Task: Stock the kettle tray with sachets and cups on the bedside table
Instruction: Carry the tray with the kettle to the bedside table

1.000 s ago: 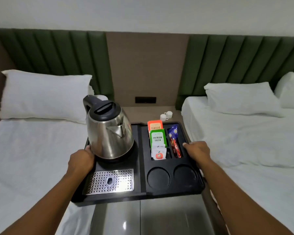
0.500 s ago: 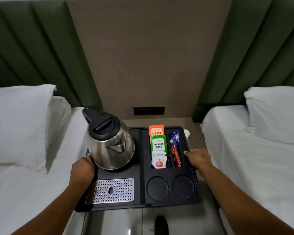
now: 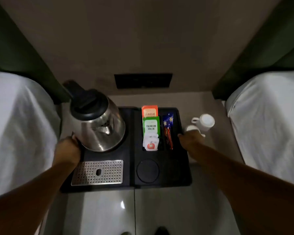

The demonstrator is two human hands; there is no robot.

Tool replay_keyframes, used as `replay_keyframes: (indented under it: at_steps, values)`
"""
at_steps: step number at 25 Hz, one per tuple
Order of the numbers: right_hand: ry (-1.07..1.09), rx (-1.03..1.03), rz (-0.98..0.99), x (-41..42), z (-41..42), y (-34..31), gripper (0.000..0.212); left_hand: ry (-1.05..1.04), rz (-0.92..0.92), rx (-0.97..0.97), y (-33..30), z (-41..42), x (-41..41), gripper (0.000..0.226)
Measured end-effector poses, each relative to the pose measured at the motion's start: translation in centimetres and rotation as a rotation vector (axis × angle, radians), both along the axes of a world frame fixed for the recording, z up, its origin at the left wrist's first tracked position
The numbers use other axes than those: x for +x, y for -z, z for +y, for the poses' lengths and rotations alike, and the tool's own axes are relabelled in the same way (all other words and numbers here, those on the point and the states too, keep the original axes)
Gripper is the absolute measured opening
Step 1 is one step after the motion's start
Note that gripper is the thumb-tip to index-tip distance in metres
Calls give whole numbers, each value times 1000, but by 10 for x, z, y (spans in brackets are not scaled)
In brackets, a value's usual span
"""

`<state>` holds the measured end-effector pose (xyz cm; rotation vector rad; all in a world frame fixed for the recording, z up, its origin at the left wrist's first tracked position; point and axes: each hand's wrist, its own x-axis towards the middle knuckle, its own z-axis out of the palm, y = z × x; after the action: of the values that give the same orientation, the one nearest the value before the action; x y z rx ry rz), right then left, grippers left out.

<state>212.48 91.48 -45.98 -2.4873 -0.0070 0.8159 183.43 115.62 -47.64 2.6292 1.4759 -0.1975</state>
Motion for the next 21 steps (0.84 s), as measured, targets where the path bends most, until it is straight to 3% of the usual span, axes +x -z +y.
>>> replay_keyframes:
  at_steps: [2, 4, 7, 13, 18, 21]
  values:
    - [-86, -52, -9, 9, 14, 32, 35, -5, 67, 10, 34, 24, 9, 17]
    - [-165, -131, -71, 13, 24, 49, 34, -41, 17, 15, 60, 44, 13, 19]
    - [-205, -211, -178, 19, 41, 59, 34, 57, 50, 13, 81, 58, 15, 19]
    - [-149, -252, -215, 31, 56, 62, 34, -31, -22, 38, 84, 62, 30, 18]
    - [-141, -207, -254, 37, 57, 65, 17, -99, -38, -6, 95, 66, 26, 20]
    - [-271, -177, -281, 32, 52, 52, 18, -116, -116, -61, 86, 63, 29, 21]
